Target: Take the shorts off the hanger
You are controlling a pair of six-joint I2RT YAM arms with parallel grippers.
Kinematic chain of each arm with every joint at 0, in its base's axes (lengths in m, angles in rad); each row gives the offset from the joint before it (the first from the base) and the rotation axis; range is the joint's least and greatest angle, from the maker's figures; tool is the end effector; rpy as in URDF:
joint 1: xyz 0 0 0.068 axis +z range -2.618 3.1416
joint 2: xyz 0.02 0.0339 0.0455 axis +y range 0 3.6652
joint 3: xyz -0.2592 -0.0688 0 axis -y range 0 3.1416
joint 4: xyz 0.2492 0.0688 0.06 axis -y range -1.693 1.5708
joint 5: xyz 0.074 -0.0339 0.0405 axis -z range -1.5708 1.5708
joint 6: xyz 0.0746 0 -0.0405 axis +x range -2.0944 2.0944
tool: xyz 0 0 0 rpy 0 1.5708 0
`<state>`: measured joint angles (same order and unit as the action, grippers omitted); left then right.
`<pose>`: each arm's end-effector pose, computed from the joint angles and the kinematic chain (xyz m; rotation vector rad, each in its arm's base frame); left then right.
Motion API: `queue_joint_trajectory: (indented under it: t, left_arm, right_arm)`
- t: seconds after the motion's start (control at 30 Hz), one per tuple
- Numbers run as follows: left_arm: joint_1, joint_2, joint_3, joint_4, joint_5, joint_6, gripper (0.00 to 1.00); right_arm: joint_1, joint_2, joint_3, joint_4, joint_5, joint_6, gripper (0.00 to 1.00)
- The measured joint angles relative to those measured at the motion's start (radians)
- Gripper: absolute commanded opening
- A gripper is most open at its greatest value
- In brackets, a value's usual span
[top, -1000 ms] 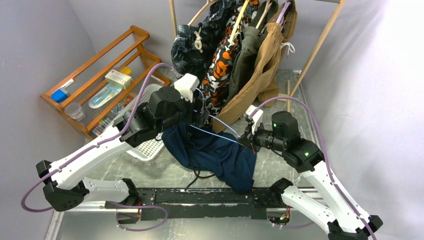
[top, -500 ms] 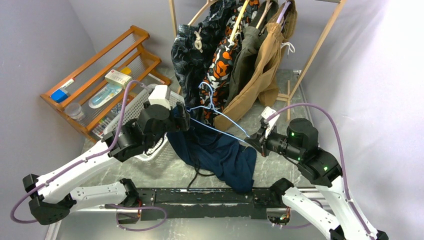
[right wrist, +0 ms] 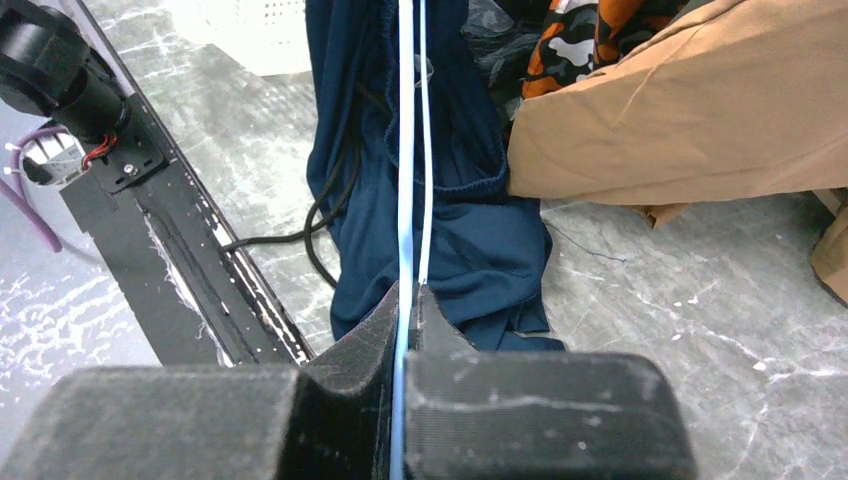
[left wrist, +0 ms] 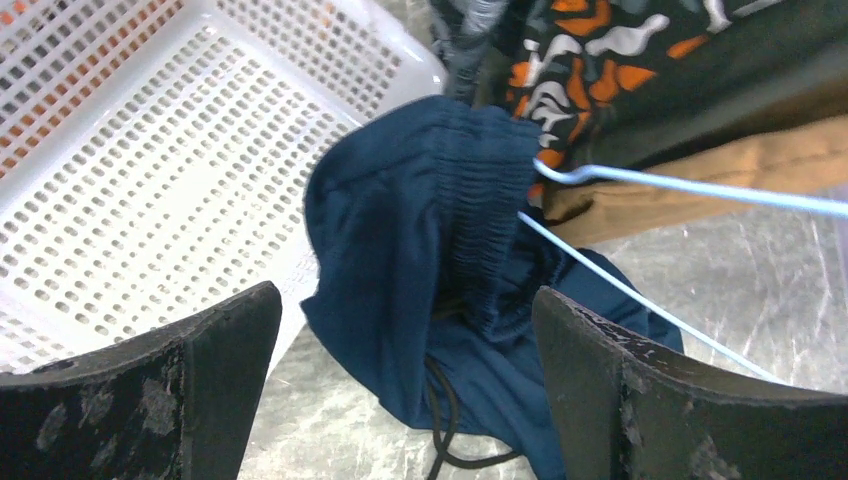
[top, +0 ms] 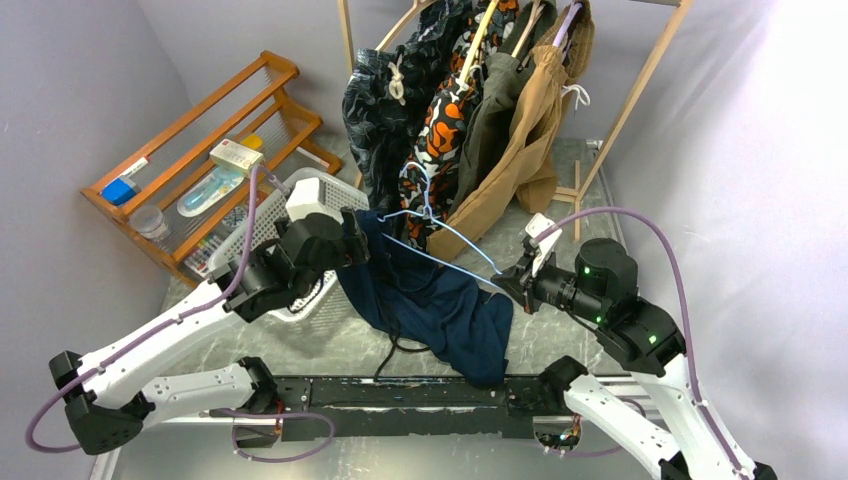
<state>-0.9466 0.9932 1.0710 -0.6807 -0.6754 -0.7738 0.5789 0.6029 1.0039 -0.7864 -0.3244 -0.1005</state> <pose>0.1730 -0.1603 0.3349 -0.1964 2.0367 -0.3408 0.1097 0.1001 0.3586 -0.8639 1.7908 0.6295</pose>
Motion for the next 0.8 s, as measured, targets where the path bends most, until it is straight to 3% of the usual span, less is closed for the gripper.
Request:
queue_joint_trajectory:
  t: [0.23, 0.4, 0.5, 0.57, 0.67, 0.73, 0.8]
  left_arm:
    - [0.245, 0.020, -0.068, 0.034, 0.196, 0.015, 0.99]
    - [0.328, 0.055, -0.088, 0.117, 0.372, 0.072, 0.97]
    - [0.357, 0.135, -0.059, 0.137, 0.460, 0.095, 0.85]
    - [0.361, 0.203, -0.020, 0.134, 0.489, 0.102, 0.71]
    - [0.364, 0.255, -0.004, 0.138, 0.519, 0.106, 0.26]
    - [0.366, 0.262, -0.004, 0.141, 0.539, 0.111, 0.09]
    - [0.370, 0.260, -0.004, 0.151, 0.565, 0.124, 0.07]
  right_arm:
    - [0.000, -0.005, 0.000, -0.008, 0.003, 0.004, 0.00]
    - [0.000, -0.009, 0.000, -0.013, 0.002, 0.006, 0.00]
    - [0.000, -0.023, 0.005, -0.019, 0.000, 0.010, 0.00]
    - [0.000, -0.020, 0.035, -0.040, -0.004, 0.019, 0.00]
    - [0.000, 0.000, 0.083, -0.049, -0.020, 0.034, 0.00]
    - [0.000, 0.006, 0.092, -0.043, -0.026, 0.041, 0.00]
    - [0.000, 0.010, 0.096, -0.044, -0.017, 0.044, 0.00]
